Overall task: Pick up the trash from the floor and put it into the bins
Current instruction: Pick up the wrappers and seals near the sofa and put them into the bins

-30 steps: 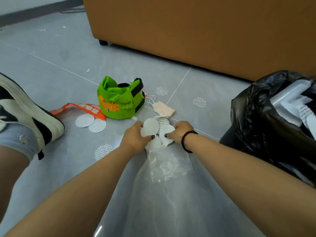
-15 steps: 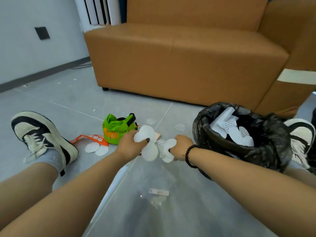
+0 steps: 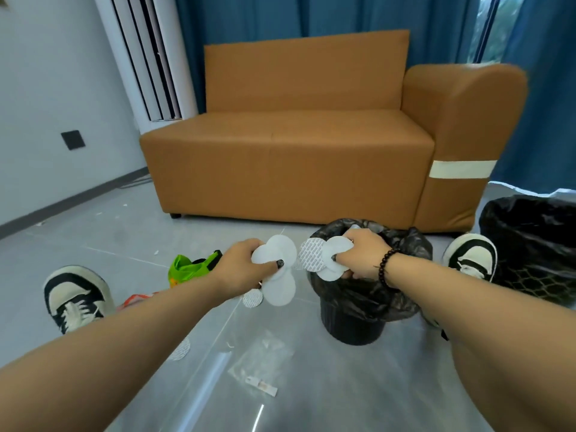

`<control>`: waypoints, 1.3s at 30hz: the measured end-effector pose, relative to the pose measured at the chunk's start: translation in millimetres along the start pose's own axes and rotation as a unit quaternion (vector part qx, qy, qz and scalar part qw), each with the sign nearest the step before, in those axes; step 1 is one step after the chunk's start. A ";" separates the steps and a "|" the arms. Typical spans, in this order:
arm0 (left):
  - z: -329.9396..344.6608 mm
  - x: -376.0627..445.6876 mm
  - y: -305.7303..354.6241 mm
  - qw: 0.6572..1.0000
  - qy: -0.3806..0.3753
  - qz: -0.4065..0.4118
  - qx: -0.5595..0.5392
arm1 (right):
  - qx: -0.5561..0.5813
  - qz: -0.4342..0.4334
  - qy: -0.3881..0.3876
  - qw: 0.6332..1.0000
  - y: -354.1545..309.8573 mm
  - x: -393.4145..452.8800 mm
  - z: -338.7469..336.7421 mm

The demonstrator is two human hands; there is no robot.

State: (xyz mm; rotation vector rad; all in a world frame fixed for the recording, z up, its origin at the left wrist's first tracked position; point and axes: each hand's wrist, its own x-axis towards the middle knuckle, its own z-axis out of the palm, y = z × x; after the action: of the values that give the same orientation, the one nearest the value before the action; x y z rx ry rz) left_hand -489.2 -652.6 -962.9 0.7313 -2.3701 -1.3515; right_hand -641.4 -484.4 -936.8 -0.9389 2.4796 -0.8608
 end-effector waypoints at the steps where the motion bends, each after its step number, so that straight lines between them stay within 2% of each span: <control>1: 1.0 6.5 6.3 1.000 -0.004 0.001 -0.005 | 0.013 0.005 0.022 1.000 4.4 3.1 -11.8; 5: 17.1 29.9 15.1 0.999 0.003 -0.008 -0.053 | 0.009 0.048 0.101 0.994 31.9 24.7 -40.7; 8: 36.0 38.2 6.7 0.994 0.014 -0.025 -0.105 | -0.005 0.092 0.116 0.989 49.9 41.5 -46.6; 14: 62.5 50.7 -4.7 0.990 0.007 -0.042 -0.132 | 0.069 0.123 -0.004 0.990 59.8 57.1 -41.3; 16: 66.3 52.0 -3.4 0.990 -0.002 -0.039 -0.136 | 0.067 0.143 -0.017 0.987 63.1 60.6 -37.8; 19: 67.1 49.6 -0.5 0.990 -0.007 -0.034 -0.138 | -0.009 0.144 0.022 0.989 65.8 62.3 -37.2; 23: 62.1 45.7 0.7 0.987 0.006 -0.037 -0.155 | -0.100 0.094 0.113 0.984 56.9 56.3 -36.5; 26: 58.4 43.2 0.6 0.983 0.024 -0.042 -0.176 | 0.008 0.051 0.114 0.992 38.6 48.4 -29.8; 29: 55.7 40.0 2.0 0.976 0.042 -0.056 -0.209 | 0.137 0.036 0.015 0.990 15.7 31.8 -19.3; 32: 58.7 40.0 5.9 0.968 0.048 -0.064 -0.239 | 0.205 0.033 -0.069 0.976 5.0 18.3 -7.5; 36: 68.2 43.9 15.1 0.964 0.047 -0.085 -0.247 | 0.245 0.035 -0.044 0.968 7.6 16.6 -2.0; 39: 78.1 47.5 21.0 0.963 0.045 -0.093 -0.250 | 0.272 0.075 -0.017 0.959 18.1 22.2 -12.3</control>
State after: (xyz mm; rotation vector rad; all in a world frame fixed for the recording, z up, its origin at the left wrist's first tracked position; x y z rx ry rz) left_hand -573.1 -616.1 -983.2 0.8491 -1.8045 -1.8505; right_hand -672.2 -483.8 -941.6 -0.5575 2.0704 -1.3582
